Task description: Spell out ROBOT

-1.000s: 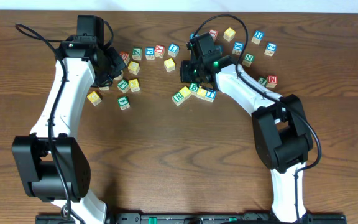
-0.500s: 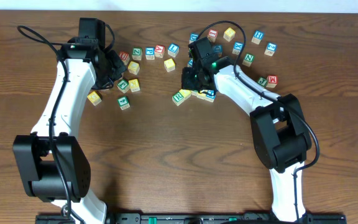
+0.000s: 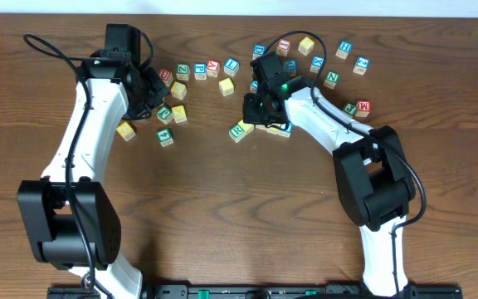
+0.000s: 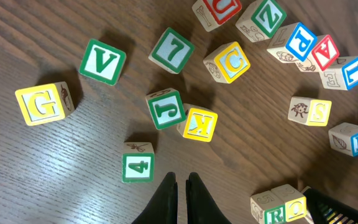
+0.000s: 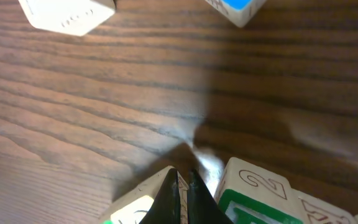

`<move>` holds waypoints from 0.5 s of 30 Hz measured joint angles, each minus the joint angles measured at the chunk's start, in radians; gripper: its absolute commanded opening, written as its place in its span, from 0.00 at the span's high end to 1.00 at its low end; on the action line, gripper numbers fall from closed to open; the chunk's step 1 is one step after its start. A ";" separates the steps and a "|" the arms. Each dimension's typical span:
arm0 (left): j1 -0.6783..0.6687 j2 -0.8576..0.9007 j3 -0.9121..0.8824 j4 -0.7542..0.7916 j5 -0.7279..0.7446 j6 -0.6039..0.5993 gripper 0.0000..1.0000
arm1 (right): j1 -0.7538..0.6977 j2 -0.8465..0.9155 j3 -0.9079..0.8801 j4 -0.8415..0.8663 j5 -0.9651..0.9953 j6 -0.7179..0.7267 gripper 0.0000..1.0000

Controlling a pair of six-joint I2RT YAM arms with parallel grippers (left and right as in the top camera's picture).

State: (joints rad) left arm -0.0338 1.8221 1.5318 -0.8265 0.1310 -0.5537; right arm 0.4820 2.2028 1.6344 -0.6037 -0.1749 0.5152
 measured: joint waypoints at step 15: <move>-0.071 0.000 -0.077 -0.001 0.029 -0.035 0.93 | 0.000 0.000 0.000 -0.032 0.000 -0.008 0.96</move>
State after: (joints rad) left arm -0.1043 1.8221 1.4544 -0.8272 0.1596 -0.5888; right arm 0.4820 2.2028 1.6344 -0.6353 -0.1753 0.5072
